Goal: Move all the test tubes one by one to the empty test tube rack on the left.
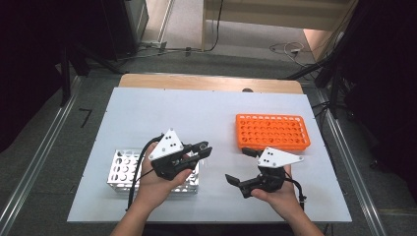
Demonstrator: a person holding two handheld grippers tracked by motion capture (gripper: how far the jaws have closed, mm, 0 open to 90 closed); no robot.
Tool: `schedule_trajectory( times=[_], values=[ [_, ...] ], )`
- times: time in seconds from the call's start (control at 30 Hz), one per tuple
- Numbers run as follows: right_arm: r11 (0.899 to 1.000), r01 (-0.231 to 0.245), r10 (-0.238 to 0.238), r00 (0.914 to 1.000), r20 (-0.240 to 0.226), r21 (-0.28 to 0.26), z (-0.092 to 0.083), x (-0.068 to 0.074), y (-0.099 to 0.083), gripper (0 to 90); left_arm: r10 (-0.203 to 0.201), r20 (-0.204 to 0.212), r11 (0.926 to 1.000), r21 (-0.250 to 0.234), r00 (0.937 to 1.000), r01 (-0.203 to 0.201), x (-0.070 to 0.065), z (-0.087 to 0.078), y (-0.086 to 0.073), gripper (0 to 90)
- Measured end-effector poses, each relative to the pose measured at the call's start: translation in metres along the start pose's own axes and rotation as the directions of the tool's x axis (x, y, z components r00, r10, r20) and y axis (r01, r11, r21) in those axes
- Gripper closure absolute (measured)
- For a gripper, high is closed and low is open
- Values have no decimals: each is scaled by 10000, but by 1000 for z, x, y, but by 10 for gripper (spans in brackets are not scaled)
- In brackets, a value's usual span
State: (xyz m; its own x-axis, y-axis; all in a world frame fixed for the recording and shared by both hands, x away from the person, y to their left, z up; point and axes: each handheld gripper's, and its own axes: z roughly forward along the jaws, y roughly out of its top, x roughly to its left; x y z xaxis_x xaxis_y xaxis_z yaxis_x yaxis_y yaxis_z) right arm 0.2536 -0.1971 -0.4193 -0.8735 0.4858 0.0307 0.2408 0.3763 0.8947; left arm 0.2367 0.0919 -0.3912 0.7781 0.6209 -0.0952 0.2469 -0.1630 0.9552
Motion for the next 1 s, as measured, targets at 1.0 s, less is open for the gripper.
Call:
schedule_trajectory(
  times=[1.0],
  values=[
    [9967, -766, 793, 9869, 1408, -251, -58, -53, -39, 0, -965, -2618, 9947, -591, 9603, 839, 60, -87, -25, 758]
  ],
)
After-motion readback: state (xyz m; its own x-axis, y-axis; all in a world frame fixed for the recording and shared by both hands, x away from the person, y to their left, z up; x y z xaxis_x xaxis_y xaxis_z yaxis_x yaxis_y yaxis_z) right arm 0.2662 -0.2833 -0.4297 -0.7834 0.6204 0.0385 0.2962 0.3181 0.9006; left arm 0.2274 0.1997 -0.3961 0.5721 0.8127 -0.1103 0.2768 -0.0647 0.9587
